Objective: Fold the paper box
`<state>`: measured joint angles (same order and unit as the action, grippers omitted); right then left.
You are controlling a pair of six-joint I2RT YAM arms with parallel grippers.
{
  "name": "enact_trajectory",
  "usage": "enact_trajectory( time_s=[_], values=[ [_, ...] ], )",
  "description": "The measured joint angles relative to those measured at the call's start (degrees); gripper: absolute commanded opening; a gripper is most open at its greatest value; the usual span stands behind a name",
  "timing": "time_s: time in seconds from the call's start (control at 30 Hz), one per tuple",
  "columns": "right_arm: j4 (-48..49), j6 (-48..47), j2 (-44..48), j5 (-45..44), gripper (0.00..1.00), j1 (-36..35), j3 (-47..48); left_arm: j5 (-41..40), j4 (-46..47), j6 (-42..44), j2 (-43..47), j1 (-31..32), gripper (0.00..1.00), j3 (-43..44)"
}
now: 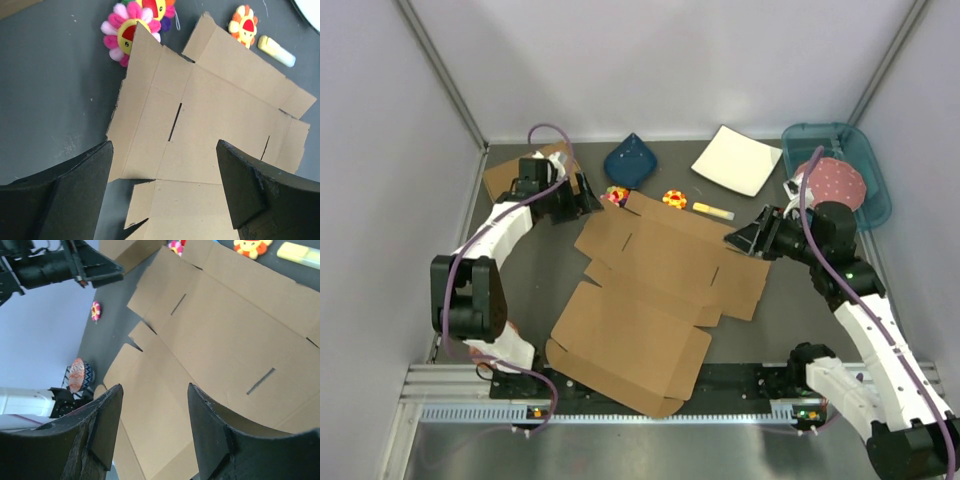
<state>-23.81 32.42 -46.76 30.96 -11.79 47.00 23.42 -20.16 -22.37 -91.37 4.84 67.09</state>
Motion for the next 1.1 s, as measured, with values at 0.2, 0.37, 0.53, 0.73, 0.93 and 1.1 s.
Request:
enact_trajectory(
  time_s=[0.2, 0.37, 0.53, 0.73, 0.93, 1.1],
  values=[
    [3.32, 0.68, 0.66, 1.07, 0.55, -0.59, -0.55, -0.35, -0.61, 2.67, -2.73, 0.96, 0.91, 0.46],
    [4.15, 0.83, 0.63, 1.05, 0.55, -0.72, -2.29, -3.61, -1.05, 4.44, -6.56, 1.44, 0.92, 0.98],
    [4.55, 0.81, 0.55, 1.03, 0.55, -0.85, -2.40, -5.70, -1.01, 6.08, -8.70, 2.27, 0.91, 1.36],
    [4.55, 0.79, -0.52, 0.94, 0.54, -0.85, -2.38, -4.63, -0.24, 6.03, -11.43, 3.32, 0.83, 1.95],
    [4.42, 0.70, -2.19, 0.96, 0.54, -0.85, -1.86, -2.62, 2.34, 5.92, -11.43, 5.64, 0.56, 1.11],
    [3.08, 0.13, -2.49, 0.55, 0.54, -0.85, -0.20, -0.50, 4.61, 4.92, -11.43, 7.15, 0.42, -1.81]
  ],
)
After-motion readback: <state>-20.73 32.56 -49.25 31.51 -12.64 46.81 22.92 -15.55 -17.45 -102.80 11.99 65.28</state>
